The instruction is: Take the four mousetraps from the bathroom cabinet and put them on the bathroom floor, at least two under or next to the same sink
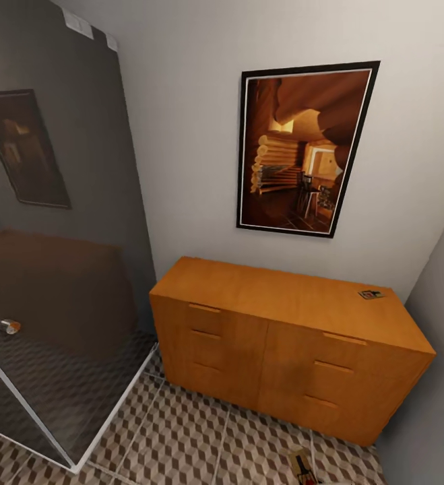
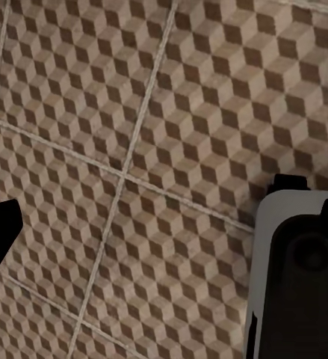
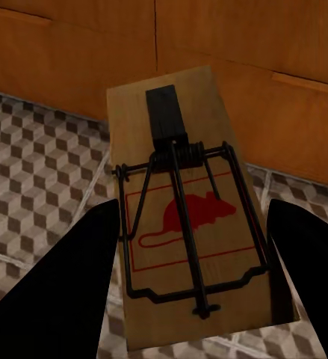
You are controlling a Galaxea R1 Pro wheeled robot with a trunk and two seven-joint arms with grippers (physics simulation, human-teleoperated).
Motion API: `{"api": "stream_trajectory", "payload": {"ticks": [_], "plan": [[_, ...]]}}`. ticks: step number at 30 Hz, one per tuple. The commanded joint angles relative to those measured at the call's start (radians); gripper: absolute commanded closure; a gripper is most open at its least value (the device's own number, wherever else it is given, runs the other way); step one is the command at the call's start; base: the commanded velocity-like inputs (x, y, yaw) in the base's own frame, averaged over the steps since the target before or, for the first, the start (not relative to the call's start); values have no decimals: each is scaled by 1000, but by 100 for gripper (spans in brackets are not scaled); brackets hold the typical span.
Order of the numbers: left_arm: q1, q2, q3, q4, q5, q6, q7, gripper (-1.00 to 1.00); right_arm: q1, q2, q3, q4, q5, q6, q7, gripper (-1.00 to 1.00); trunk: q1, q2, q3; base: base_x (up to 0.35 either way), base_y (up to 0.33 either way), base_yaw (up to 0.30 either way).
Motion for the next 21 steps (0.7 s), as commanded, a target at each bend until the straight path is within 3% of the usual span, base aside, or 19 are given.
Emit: {"api": "stream_trajectory", "payload": {"ticks": [1,21], "plan": [[-1,0,-6,2,4,-4,1,-100,-1,0,8,1,-10,-3,2,100,1,-2,-2,0,0,-212],[-1,-1,-6,2,4,-4,1,-100,-1,0,8,1,-9,-3,2,100,1,-2,7,0,0,-215]]}}
